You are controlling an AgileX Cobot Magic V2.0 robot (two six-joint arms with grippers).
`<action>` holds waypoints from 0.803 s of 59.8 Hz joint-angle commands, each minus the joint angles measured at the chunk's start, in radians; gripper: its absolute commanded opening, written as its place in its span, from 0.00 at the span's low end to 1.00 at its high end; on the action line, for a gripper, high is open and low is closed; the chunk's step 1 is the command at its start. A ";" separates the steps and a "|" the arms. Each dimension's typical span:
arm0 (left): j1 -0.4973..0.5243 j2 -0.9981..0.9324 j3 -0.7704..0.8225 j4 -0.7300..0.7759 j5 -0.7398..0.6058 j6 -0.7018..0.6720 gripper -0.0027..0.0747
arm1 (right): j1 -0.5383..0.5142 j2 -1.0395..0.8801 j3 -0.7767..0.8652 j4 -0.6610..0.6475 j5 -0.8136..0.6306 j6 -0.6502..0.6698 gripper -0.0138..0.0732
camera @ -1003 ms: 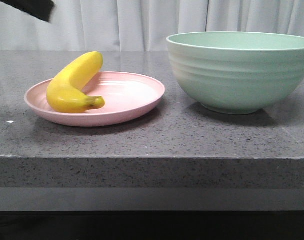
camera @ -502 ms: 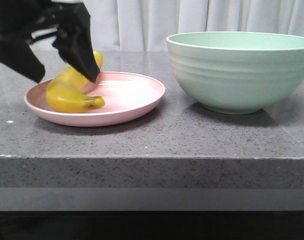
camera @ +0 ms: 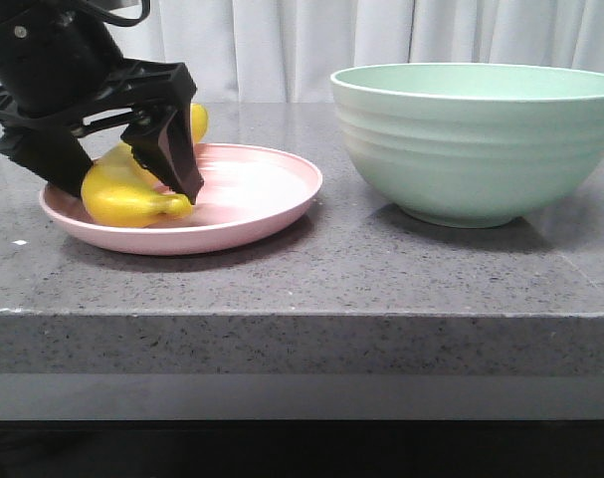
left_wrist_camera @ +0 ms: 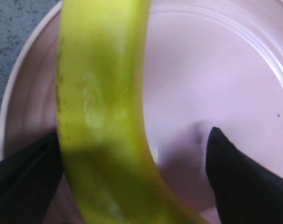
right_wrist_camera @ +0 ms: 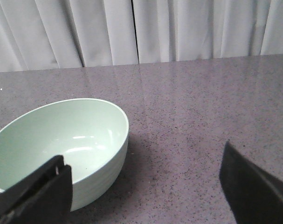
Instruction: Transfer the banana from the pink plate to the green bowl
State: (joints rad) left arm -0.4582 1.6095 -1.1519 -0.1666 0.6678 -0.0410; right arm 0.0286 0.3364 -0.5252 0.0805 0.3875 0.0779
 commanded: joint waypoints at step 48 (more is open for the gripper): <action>-0.119 -0.161 -0.276 -0.004 -0.122 0.030 0.18 | -0.006 0.029 -0.034 0.193 -0.078 0.001 0.91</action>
State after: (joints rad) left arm -0.5182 1.5252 -1.3777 -0.1567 0.5841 -0.0333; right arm 0.0286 0.3380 -0.5252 0.1794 0.3875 0.0779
